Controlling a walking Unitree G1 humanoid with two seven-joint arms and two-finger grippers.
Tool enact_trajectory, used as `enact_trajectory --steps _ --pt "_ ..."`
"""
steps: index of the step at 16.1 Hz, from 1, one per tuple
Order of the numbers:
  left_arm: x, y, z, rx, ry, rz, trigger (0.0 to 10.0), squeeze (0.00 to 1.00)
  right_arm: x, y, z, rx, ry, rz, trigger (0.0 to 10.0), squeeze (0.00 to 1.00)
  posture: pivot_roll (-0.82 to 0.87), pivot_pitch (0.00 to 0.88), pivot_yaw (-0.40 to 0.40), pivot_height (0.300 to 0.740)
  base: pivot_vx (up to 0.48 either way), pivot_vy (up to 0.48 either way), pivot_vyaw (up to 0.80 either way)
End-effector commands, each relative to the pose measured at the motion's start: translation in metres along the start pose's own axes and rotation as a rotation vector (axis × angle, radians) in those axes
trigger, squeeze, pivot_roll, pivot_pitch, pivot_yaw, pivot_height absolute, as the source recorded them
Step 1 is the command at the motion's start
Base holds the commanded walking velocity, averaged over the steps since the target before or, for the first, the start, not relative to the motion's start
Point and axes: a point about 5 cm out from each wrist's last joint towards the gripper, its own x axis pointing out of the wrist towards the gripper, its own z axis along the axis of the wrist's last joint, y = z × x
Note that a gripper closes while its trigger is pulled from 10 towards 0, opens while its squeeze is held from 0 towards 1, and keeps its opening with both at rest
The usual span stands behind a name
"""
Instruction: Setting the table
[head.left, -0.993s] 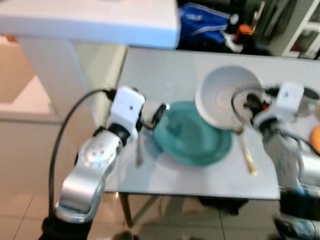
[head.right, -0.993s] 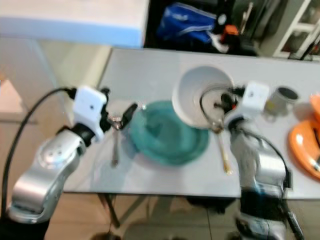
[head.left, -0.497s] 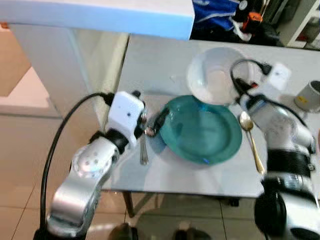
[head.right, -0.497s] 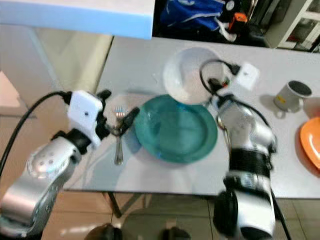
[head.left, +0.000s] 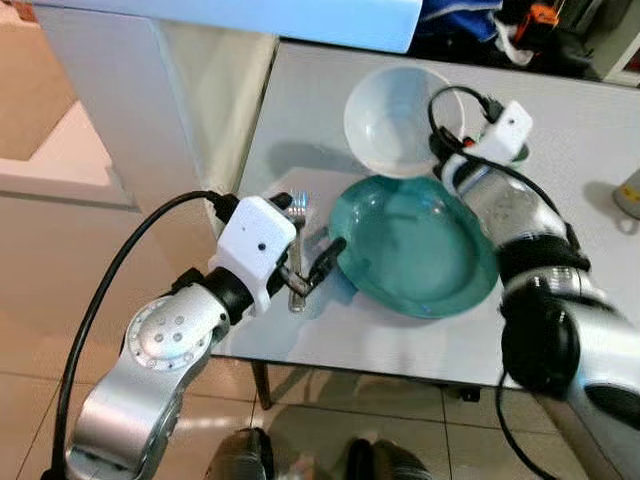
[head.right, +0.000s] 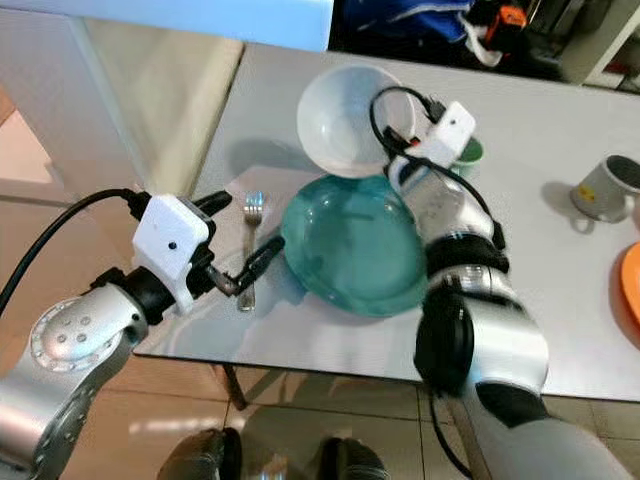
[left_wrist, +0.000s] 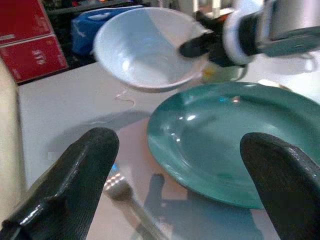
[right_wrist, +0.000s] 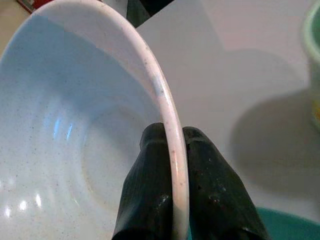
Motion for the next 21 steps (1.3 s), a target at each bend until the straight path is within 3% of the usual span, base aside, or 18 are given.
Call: enact_trajectory --steps 1,4,7,11,17,21 --pt "-0.002 -0.008 0.007 0.0 -0.015 -0.066 10.0 0.0 0.001 0.005 0.01 0.038 -0.046 0.02 10.0 0.0 0.24 0.207 -0.073 0.74 0.0 0.0 0.0" --pt "-0.004 -0.011 0.011 -0.001 -0.012 -0.114 10.0 0.0 0.004 0.011 0.004 0.046 -0.031 0.011 10.0 0.0 0.25 0.211 -0.071 0.74 0.0 0.0 0.0" --pt "-0.009 -0.024 0.017 -0.017 -0.034 -0.241 10.0 0.0 0.006 0.009 -0.002 0.125 -0.017 -0.039 10.0 0.0 0.26 0.205 -0.071 0.74 0.0 0.0 0.0" --pt "-0.009 -0.021 0.02 -0.017 -0.028 -0.218 10.0 0.0 0.006 0.013 -0.003 0.208 -0.029 -0.028 10.0 0.0 0.29 0.203 -0.076 0.74 0.0 0.0 0.0" --pt "-0.017 -0.014 0.023 0.007 -0.004 -0.167 10.0 0.0 0.008 0.021 -0.003 0.208 -0.039 -0.05 10.0 0.0 0.35 0.227 -0.099 0.74 0.0 0.0 0.0" --pt "-0.019 -0.015 0.024 0.005 0.005 -0.163 10.0 0.0 0.007 0.018 -0.008 0.227 -0.034 -0.074 10.0 0.0 0.36 0.241 -0.099 0.74 0.0 0.0 0.0"
